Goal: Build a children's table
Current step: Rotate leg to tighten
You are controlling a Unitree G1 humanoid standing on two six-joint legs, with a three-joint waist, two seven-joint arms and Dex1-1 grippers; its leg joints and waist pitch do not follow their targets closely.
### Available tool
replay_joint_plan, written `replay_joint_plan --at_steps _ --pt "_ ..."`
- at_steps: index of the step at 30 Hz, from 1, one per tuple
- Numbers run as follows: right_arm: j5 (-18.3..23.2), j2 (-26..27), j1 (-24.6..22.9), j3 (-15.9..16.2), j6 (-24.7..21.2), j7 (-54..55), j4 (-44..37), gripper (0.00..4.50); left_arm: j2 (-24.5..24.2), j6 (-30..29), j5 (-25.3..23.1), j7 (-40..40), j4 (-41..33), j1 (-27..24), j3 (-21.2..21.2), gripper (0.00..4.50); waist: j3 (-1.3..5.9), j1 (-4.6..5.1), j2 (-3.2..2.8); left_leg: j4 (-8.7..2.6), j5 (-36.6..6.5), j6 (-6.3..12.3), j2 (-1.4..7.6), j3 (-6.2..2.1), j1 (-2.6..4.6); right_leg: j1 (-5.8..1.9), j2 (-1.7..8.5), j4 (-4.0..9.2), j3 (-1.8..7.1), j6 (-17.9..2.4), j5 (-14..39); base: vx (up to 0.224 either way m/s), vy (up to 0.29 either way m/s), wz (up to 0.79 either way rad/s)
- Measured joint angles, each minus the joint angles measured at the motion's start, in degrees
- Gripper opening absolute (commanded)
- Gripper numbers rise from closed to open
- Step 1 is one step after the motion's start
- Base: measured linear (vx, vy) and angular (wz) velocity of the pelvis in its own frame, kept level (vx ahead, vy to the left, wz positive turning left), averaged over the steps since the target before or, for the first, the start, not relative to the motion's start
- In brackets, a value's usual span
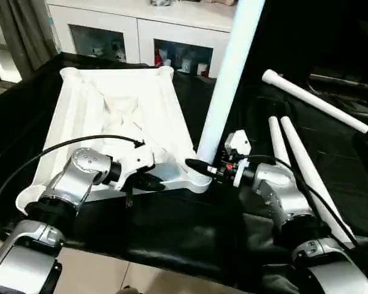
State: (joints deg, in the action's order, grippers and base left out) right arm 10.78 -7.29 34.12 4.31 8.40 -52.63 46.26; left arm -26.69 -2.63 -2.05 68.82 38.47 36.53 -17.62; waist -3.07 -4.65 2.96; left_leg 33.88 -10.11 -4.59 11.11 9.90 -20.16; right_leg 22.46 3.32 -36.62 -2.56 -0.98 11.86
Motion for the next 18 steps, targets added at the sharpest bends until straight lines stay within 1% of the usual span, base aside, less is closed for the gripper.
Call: replay_joint_plan --at_steps 1,2,4,6,9,10,12,13,16,18 --pt "-0.4 0.9 0.8 -0.5 0.0 3.6 1.6 1.91 0.7 -1.1 -0.4 -2.0 0.1 0.0 0.3 0.0 0.0 0.26 0.0 0.0 0.0 -0.01 0.0 0.0 0.22 -0.16 0.01 0.01 0.0 0.2 0.1 0.0 0.0 0.0" --pt "-0.6 1.3 1.4 -0.7 0.0 5.9 2.4 1.91 1.2 -1.8 -0.6 -3.3 0.1 0.0 0.4 0.0 0.0 0.46 0.0 0.0 0.0 -0.02 -0.01 -0.01 0.28 -0.18 0.02 0.04 -0.02 0.3 0.2 0.0 0.0 0.0" --pt "-1.1 2.1 2.4 -1.1 0.1 9.9 4.0 1.91 2.5 -3.5 -0.7 -5.7 0.2 0.0 1.0 0.0 0.06 0.91 -0.1 -0.11 0.0 -0.02 -0.03 -0.02 0.29 -0.18 0.05 0.27 -0.05 0.3 0.2 0.0 0.0 0.0" --pt "-1.4 2.6 3.1 -1.6 0.3 13.3 5.1 1.91 3.9 -5.3 -0.7 -7.8 0.2 0.1 2.0 0.0 0.11 1.1 -0.12 -0.27 0.0 -0.02 -0.06 -0.03 0.27 -0.19 0.05 0.5 -0.06 0.3 0.2 0.0 0.0 0.0" --pt "-2.3 4.2 6.0 -2.5 0.3 23.0 9.1 1.91 7.7 -11.0 -0.7 -14.8 -0.5 0.5 3.2 0.0 0.18 1.22 -0.09 -0.22 0.0 -0.01 -0.13 -0.02 0.23 -0.19 0.1 0.59 -0.02 0.3 0.2 0.0 0.0 0.0" --pt "-2.7 4.7 7.5 -2.9 -0.2 27.9 10.8 1.91 9.8 -13.5 -1.3 -18.3 -1.1 0.9 3.3 0.0 0.18 1.26 -0.11 -0.23 0.0 -0.01 -0.2 -0.01 0.19 -0.16 0.16 0.68 -0.02 0.3 0.2 0.0 0.0 0.0" --pt "-3.7 5.3 9.4 -3.9 -1.0 33.7 13.0 1.91 13.2 -17.1 -2.1 -23.6 -1.8 1.4 3.5 0.0 0.2 1.15 -0.14 -0.26 0.0 -0.01 -0.23 0.0 0.16 -0.2 0.16 0.84 -0.01 0.3 0.2 0.0 0.0 0.0" --pt "-3.8 5.9 10.6 -4.6 -1.5 37.3 14.3 1.91 15.8 -19.0 -2.4 -27.0 -2.4 1.4 3.8 0.0 0.21 1.09 -0.14 -0.25 0.0 0.0 -0.26 0.02 0.16 -0.25 0.19 0.85 0.01 0.3 0.2 0.0 0.0 0.0" --pt "-4.2 6.5 13.0 -5.9 -2.4 43.8 16.9 1.91 21.1 -22.6 -4.0 -34.3 -3.6 1.5 3.9 0.0 0.26 0.81 -0.11 -0.28 0.0 0.01 -0.31 0.04 0.1 -0.3 0.24 0.9 0.03 0.3 0.2 0.0 0.0 0.0" --pt "-4.3 6.7 13.6 -6.2 -2.5 45.8 17.6 1.91 22.7 -23.9 -4.4 -36.7 -4.1 1.5 4.1 0.0 0.32 0.65 -0.06 -0.31 0.0 0.02 -0.3 0.04 0.09 -0.32 0.23 0.88 0.01 0.3 0.1 0.0 0.0 0.0"
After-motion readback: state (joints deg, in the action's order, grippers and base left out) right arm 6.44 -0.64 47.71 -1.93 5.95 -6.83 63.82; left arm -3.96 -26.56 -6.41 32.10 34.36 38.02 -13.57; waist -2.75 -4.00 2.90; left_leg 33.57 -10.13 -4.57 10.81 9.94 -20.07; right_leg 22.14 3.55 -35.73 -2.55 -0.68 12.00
